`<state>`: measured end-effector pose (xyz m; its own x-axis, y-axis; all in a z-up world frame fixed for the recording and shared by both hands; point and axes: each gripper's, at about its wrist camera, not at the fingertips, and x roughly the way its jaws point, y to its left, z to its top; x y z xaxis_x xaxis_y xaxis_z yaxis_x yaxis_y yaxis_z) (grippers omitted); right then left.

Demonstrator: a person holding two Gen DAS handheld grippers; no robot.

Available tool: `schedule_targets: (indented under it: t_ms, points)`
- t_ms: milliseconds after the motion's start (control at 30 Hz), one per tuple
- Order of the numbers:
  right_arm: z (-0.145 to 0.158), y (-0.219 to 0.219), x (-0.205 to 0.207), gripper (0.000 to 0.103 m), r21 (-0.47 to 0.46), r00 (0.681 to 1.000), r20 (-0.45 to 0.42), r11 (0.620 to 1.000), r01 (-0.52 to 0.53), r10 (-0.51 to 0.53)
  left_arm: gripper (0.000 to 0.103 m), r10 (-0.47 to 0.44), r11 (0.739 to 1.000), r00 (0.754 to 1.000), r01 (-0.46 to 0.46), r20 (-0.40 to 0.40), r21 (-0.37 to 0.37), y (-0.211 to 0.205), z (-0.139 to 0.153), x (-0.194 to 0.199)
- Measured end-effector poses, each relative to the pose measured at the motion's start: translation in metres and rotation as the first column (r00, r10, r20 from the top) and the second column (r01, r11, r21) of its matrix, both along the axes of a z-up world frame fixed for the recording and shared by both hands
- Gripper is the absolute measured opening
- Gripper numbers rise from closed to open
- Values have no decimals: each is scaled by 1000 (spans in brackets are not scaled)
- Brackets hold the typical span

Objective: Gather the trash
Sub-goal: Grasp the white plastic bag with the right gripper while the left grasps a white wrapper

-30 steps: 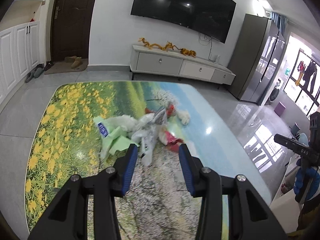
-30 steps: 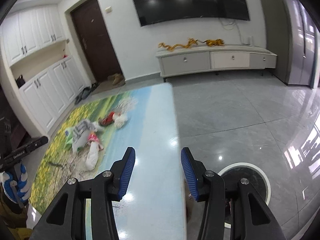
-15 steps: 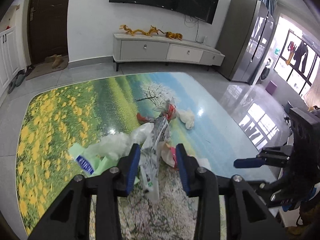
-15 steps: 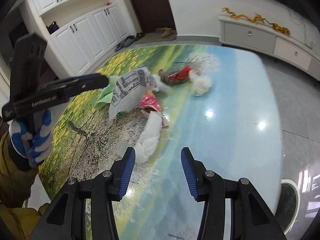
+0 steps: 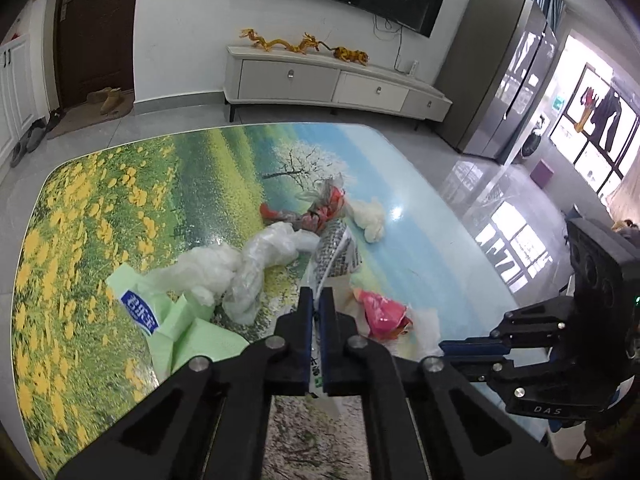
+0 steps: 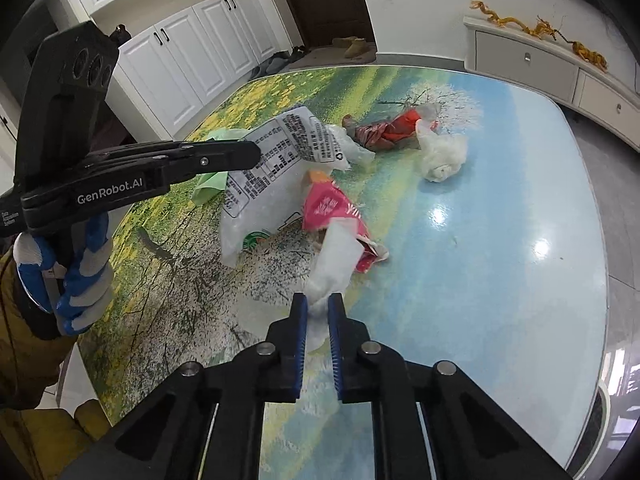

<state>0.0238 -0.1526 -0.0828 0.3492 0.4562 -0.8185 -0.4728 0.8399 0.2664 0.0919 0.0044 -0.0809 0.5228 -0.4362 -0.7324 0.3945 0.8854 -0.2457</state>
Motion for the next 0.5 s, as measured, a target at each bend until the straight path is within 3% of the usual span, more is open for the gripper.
schedule_targets:
  t_ms: [500]
  points:
    - [40, -50, -65, 8, 37, 990, 102, 995, 98, -101, 2, 73, 995, 994, -67, 80, -77, 20, 46, -69]
